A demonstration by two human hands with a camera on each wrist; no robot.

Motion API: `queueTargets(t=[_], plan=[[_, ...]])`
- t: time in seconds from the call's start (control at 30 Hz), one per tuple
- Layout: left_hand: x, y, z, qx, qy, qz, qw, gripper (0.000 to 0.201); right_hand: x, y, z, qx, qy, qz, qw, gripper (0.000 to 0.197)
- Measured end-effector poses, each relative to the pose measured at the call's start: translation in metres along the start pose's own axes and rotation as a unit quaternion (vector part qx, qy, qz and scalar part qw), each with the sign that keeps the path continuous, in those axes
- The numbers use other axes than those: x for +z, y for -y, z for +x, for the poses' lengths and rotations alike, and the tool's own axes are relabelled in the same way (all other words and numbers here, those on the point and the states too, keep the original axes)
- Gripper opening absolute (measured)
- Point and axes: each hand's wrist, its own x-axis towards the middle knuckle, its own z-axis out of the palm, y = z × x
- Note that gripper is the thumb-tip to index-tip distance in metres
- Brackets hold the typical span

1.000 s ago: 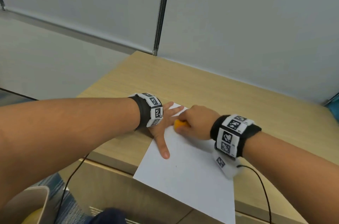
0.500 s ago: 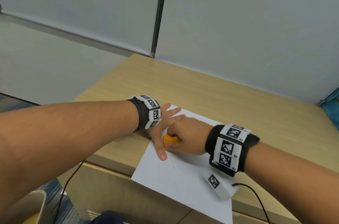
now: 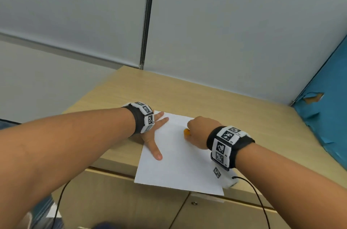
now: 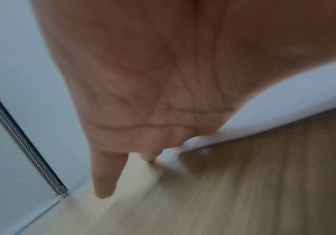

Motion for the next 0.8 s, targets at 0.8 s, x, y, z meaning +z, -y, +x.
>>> queueTargets(t=[0.8], plan=[[0.004, 0.021, 0.009, 0.071, -0.008, 0.022, 0.997, 0.144, -0.008, 0.038, 0.011, -0.210, -0.008, 0.105, 0.972, 0.028]])
